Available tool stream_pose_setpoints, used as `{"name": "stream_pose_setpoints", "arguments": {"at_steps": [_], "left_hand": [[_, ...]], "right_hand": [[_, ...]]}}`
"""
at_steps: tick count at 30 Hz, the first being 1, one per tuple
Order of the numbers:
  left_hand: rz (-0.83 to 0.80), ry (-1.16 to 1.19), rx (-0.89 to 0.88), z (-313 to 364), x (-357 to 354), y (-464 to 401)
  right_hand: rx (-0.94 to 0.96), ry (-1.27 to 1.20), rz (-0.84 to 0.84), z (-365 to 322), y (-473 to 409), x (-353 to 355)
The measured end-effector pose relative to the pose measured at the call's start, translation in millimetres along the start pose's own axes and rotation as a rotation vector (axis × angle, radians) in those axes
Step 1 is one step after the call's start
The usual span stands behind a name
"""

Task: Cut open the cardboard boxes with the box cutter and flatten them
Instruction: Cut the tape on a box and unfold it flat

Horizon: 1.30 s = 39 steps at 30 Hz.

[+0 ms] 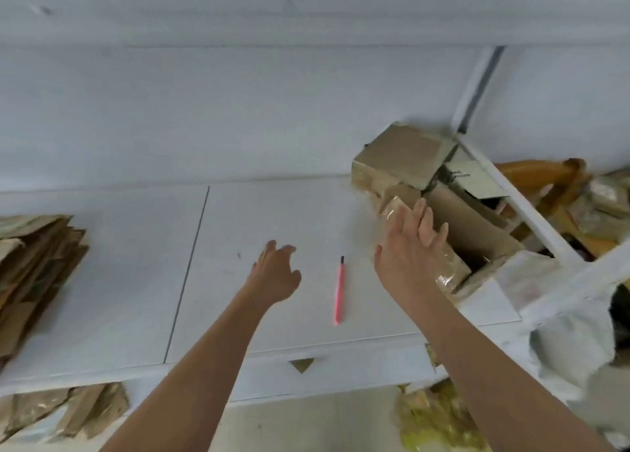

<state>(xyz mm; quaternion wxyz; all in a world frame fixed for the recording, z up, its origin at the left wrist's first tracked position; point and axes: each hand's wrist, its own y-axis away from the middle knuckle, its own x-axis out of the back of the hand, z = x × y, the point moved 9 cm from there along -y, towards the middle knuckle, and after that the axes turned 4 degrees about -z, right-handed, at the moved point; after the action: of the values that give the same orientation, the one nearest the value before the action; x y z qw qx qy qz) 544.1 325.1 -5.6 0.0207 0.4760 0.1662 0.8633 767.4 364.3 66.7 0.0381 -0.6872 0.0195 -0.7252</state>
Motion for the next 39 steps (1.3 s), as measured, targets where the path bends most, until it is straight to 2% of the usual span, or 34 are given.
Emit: {"name": "stream_pose_setpoints", "arguments": {"at_steps": [7, 10, 14, 17, 19, 21, 23, 25, 26, 29, 32, 34, 36, 37, 39], "left_hand": [[-0.078, 0.037, 0.042, 35, -44, -2], [-0.085, 0.026, 0.071, 30, -43, 0], [-0.072, 0.087, 0.127, 18, -35, -1], [-0.05, 0.234, 0.171, 8, -29, -5], [-0.052, 0.468, 0.229, -2, -28, -5], [-0.062, 0.762, 0.313, -13, -27, 0], [-0.063, 1.155, 0.43, -29, -29, 8], [-0.072, 1.48, 0.438, -50, -26, 10], [-0.081, 1.566, 0.425, -60, -21, 12], [-0.122, 1.601, 0.406, -90, -6, 23], [-0.194, 1.548, 0.37, -101, 8, 36], [-0.224, 1.505, 0.318, -108, 18, 43], [-0.161, 1.485, 0.335, -122, 25, 50], [-0.091, 1.467, 0.363, -134, 28, 54], [0.101, 1.382, 0.4, -159, 40, 62]], "right_hand": [[-0.057, -0.172, 0.001, 62, -23, -3], [-0.008, -0.254, -0.096, 61, -26, -7], [0.004, -0.286, -0.061, 48, -25, 10], [0.035, -0.353, -0.037, 38, -25, 29], [0.1, -0.483, -0.068, 27, -25, 36], [0.167, -0.689, -0.21, 8, -25, 37], [0.19, -0.901, -0.347, -10, -28, 35], [0.169, -1.126, -0.47, -30, -29, 29], [0.137, -1.248, -0.536, -40, -29, 23], [-0.004, -1.642, -0.788, -72, -25, -6], [-0.125, -1.819, -1.038, -104, -9, -36], [-0.147, -1.835, -1.094, -122, -3, -49], [-0.139, -1.766, -1.036, -134, -5, -59], [-0.118, -1.679, -0.956, -136, -10, -63], [-0.047, -1.349, -0.716, -131, -24, -68]]}}
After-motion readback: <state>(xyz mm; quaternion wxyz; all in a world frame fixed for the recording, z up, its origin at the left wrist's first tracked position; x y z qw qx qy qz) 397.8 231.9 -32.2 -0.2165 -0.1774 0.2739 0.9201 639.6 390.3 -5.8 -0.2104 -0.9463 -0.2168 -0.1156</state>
